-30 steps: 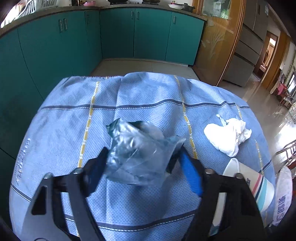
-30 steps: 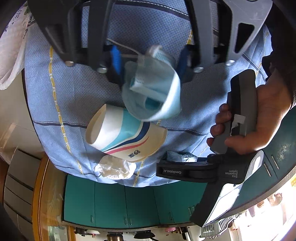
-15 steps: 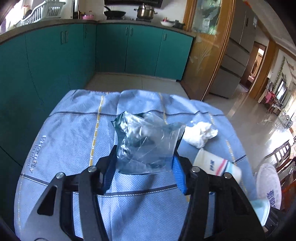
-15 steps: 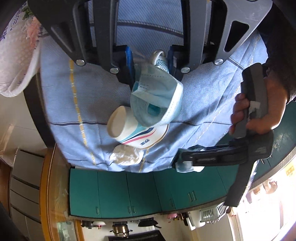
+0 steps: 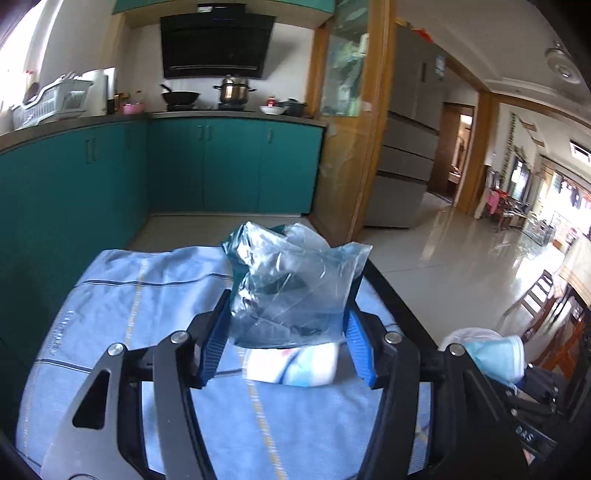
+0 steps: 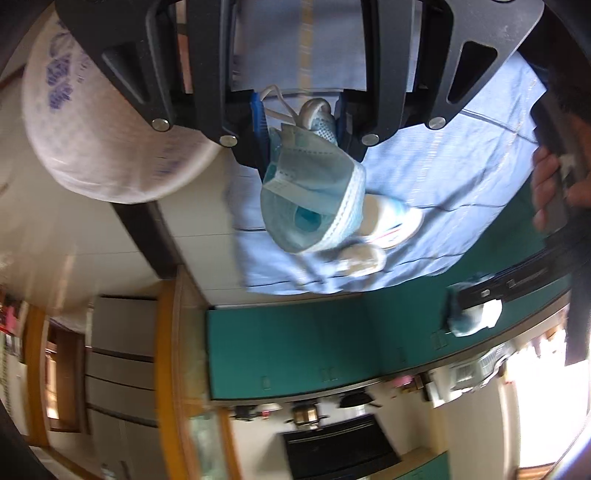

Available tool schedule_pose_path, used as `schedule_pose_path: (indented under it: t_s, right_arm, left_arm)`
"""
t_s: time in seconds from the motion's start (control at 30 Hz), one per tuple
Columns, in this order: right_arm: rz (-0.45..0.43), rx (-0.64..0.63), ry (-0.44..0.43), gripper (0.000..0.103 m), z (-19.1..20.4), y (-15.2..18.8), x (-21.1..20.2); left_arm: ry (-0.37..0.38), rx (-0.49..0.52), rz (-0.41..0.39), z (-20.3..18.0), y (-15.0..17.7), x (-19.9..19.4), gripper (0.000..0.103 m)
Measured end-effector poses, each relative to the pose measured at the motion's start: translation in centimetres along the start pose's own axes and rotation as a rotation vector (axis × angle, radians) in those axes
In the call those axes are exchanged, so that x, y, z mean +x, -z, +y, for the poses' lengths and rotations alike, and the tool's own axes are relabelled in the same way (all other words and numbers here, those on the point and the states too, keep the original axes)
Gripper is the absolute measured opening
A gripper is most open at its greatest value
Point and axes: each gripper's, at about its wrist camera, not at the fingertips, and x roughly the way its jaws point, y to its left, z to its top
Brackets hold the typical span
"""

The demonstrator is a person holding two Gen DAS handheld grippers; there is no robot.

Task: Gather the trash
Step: 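Carry the bag and mask over the bin and open both tools, then close the left tool on the white tissue while the right tool grasps the paper cup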

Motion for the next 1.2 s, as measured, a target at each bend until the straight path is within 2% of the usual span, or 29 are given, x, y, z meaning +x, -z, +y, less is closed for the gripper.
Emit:
schedule_pose_path:
  t_s: [0.23, 0.4, 0.57, 0.7, 0.83, 0.87, 0.9, 1.03, 1.07, 1.1, 1.2]
  right_arm:
    - [-0.028, 0.095, 0.149, 0.029, -6.2, 1.0, -2.7]
    - [-0.012, 0.167, 0.236, 0.029, -10.5, 2.5, -4.1]
    - [0.027, 0.233, 0.339, 0.029, -14.3, 3.8, -4.7]
    - [0.051, 0.278, 0.383, 0.029, -16.2, 4.3, -4.8]
    - [0.058, 0.294, 0.378, 0.03, -16.7, 4.4, -4.7]
    - [0.058, 0.286, 0.385, 0.032, -16.5, 4.3, -4.7]
    - [0.055, 0.281, 0.392, 0.038, -16.2, 4.3, -4.8]
    - [0.043, 0.284, 0.406, 0.05, -16.2, 4.3, -5.0]
    - [0.041, 0.291, 0.41, 0.06, -16.3, 4.3, -5.0]
    - [0.037, 0.3, 0.418, 0.071, -16.4, 4.3, -5.1]
    - [0.018, 0.328, 0.428, 0.077, -16.8, 4.2, -5.2]
  left_arm:
    - [0.165, 0.056, 0.028, -9.3, 1.3, 0.6, 0.057]
    - [0.233, 0.151, 0.086, -15.8, 4.3, 2.0, 0.059]
    - [0.269, 0.282, 0.157, -21.4, 8.3, 3.5, 0.059]
    - [0.289, 0.377, 0.191, -23.9, 10.9, 4.1, 0.062]
    - [0.289, 0.448, 0.207, -25.1, 12.8, 4.5, 0.074]
    - [0.281, 0.459, 0.207, -25.2, 13.1, 4.6, 0.079]
    - [0.277, 0.461, 0.208, -25.4, 13.3, 4.6, 0.081]
    - [0.261, 0.431, 0.213, -25.0, 12.9, 4.6, 0.085]
    - [0.249, 0.421, 0.211, -24.7, 12.6, 4.7, 0.086]
    - [0.229, 0.408, 0.207, -24.2, 12.2, 4.8, 0.086]
    - [0.142, 0.358, 0.182, -21.9, 10.3, 5.1, 0.086]
